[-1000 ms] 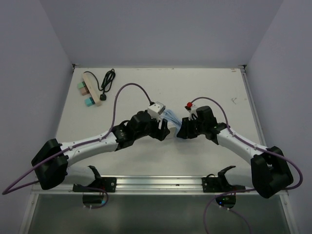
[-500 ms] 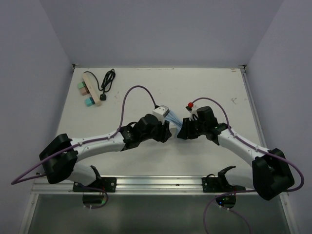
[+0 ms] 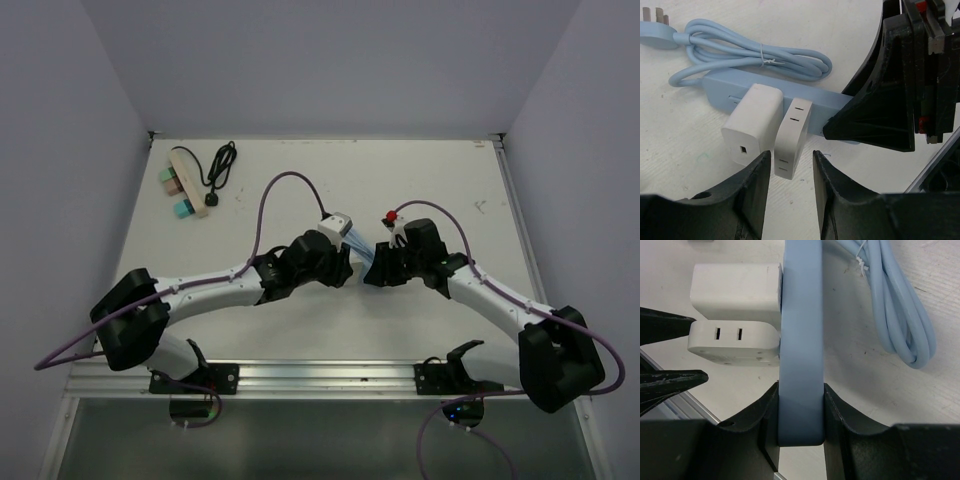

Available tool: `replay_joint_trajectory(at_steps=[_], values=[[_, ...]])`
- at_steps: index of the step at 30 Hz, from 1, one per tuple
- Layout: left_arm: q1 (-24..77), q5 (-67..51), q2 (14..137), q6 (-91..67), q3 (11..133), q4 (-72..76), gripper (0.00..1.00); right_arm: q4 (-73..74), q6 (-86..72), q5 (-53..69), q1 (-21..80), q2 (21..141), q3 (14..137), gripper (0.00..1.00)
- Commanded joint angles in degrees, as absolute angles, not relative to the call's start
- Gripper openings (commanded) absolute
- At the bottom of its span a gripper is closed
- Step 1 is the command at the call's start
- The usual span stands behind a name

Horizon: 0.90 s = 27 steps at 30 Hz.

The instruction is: Pull the plug off the socket

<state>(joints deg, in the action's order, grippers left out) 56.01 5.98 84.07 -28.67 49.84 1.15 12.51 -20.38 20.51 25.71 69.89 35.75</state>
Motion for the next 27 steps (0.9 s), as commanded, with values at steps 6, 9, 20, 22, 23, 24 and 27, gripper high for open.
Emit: replay_joint_trajectory(at_steps=[6,9,20,22,23,24,27], values=[[55.8,6.2,86.0,-26.6,52.6,2.5,0.42,10.1,-20.2,23.0,25.7,67.4,36.0,0.0],[55.5,4.9,86.6,-26.5,52.6,2.9,0.41,9.8,-20.0,23.4,25.7,67.2,35.9,0.0],[53.5,0.5,87.5,-26.9,52.4,4.1,0.38,8.5,-19.2,24.4,25.8,66.8,34.8,0.0],[53.5,0.4,88.1,-27.0,52.4,4.4,0.37,8.3,-19.1,24.5,25.7,66.9,34.7,0.0],[53.5,0.4,88.2,-27.2,52.5,4.4,0.37,7.9,-19.2,24.6,25.7,66.9,34.5,0.0],[53.4,-0.6,88.4,-27.2,52.5,4.6,0.36,7.7,-19.2,24.6,25.7,66.9,34.4,0.0],[53.5,-1.0,89.1,-27.2,52.4,4.7,0.36,7.1,-19.5,24.9,25.7,66.8,34.1,0.0]])
